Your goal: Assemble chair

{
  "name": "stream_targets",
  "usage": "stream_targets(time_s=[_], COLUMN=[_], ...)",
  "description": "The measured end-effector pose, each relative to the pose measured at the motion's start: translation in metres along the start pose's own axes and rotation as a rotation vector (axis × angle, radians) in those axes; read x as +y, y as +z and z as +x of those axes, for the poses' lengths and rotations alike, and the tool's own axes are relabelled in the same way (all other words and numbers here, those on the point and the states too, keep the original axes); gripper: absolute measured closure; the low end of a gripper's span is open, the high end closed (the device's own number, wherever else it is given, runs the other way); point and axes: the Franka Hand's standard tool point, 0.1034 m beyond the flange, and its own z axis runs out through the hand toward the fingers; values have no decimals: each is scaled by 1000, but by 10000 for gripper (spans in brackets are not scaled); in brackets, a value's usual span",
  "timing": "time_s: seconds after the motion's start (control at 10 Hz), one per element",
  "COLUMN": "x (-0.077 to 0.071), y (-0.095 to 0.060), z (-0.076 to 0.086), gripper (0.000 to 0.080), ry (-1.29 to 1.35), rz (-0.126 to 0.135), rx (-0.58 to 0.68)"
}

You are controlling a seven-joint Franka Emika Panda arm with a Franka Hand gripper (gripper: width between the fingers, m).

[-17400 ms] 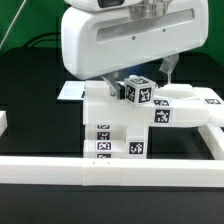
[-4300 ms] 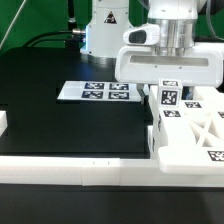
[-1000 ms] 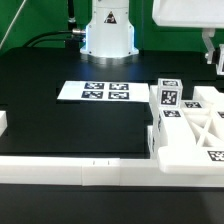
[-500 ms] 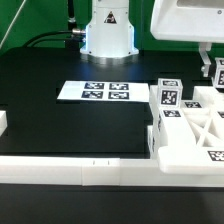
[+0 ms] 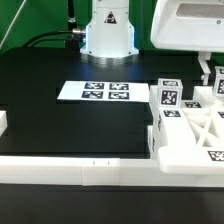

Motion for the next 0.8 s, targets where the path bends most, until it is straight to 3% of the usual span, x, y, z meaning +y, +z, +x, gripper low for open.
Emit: stream_targets(time_s=[0.8], x=[1], y=[10], z=[-1], gripper=[517], ry=[-1], rz=[3], rx=[24])
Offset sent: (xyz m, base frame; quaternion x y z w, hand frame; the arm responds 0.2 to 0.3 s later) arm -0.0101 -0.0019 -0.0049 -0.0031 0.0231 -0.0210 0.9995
